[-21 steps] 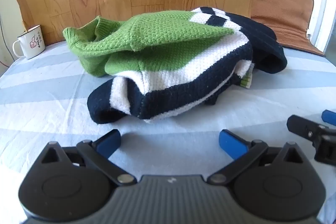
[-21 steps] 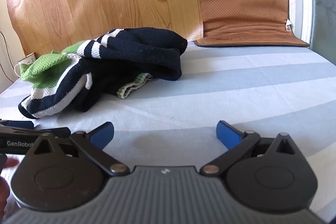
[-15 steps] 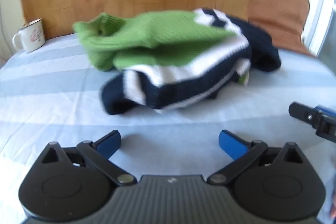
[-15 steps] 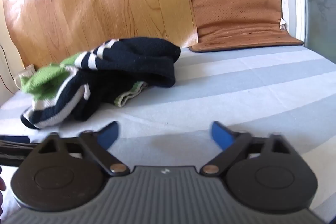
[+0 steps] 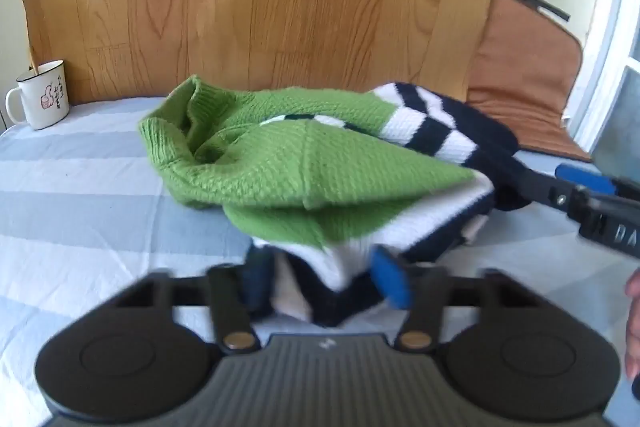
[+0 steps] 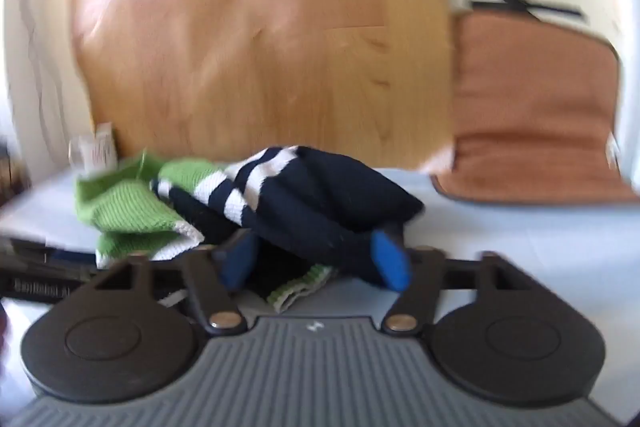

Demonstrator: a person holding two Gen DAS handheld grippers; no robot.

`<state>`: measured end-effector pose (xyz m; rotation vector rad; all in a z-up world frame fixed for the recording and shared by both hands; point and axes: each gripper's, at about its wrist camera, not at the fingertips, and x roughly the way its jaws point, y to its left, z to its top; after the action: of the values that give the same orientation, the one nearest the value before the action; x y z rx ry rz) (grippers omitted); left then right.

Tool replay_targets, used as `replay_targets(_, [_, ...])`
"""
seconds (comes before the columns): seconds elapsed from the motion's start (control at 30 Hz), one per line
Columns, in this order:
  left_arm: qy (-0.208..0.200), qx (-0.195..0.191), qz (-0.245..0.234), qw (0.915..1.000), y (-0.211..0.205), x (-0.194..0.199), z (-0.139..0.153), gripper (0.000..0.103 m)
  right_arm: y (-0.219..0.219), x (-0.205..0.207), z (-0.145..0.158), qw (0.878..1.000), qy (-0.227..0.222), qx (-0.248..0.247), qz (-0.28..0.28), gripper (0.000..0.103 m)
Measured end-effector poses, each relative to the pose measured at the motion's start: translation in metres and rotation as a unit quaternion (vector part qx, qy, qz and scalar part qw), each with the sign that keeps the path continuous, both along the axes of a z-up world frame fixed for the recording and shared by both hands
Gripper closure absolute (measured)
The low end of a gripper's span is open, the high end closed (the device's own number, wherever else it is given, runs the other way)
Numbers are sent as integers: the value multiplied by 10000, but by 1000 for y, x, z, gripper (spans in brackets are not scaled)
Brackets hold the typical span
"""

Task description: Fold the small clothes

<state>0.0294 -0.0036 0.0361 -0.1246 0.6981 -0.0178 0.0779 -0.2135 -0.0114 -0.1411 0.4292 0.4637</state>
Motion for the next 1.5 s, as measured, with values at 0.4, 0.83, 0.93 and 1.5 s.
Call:
replay_targets(0.4, [-345,-988,591,9927,89,-71,19,88,-10,47,41,9975,-477,77,-510,87])
replay_targets(0.83, [-555,-2100,693,9737,107,-77,34,5,11,31,71,9953,221,292,893,38])
replay_targets(0.93, [-523,-2131,464,9745,96,-62,32,3,26,34,77,9945,265,264,973,38])
replay_targets(1.5, [89,-3206,472,9460,142,-20,-4,3,155,107,53,9686,890,-1058,2066,18])
